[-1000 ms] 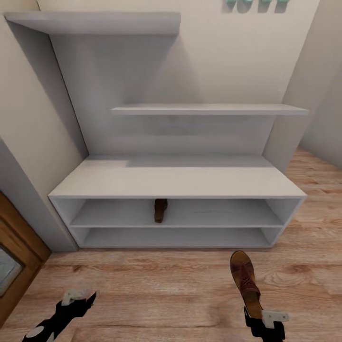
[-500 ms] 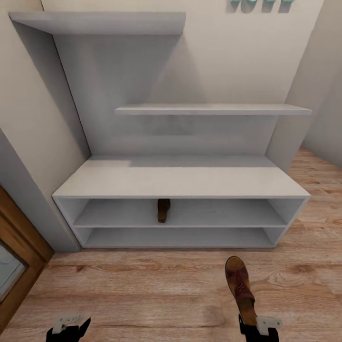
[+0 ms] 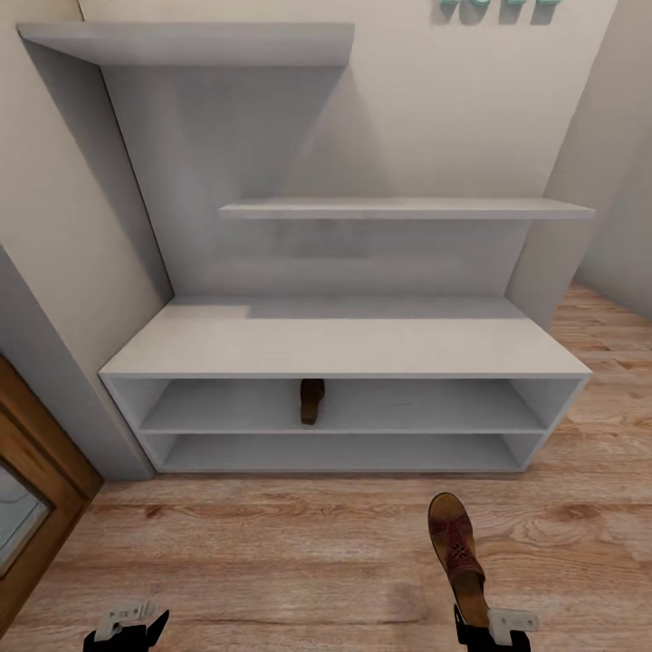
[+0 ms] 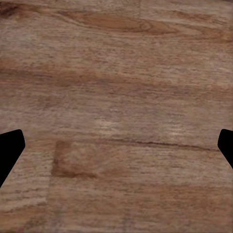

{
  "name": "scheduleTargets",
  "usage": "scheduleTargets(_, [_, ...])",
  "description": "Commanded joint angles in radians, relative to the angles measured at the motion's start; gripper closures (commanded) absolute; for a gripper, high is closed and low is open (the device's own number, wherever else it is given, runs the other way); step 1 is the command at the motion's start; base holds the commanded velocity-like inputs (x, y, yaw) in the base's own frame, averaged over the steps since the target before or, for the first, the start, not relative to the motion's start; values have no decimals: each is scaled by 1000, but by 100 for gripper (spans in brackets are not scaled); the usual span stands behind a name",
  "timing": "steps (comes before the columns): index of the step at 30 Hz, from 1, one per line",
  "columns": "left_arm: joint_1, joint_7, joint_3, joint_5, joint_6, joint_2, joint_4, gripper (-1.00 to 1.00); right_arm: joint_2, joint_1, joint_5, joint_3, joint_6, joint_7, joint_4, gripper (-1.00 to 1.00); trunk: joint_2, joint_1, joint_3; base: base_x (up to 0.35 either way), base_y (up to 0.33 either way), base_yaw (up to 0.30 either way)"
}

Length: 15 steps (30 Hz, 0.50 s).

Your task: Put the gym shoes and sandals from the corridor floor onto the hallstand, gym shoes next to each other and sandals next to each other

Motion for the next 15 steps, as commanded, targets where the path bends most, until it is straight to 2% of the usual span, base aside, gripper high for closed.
scheduleTargets(1, [-1, -5, 9, -10, -5, 0, 1, -100, 0, -1, 8, -4, -2, -5, 1, 100, 0, 0, -1, 0, 0, 0])
scheduleTargets(15, [-1, -6, 9, -10, -5, 0, 1, -100, 0, -1, 9, -4, -2, -5, 1, 100, 0, 0, -1, -10, 10, 0])
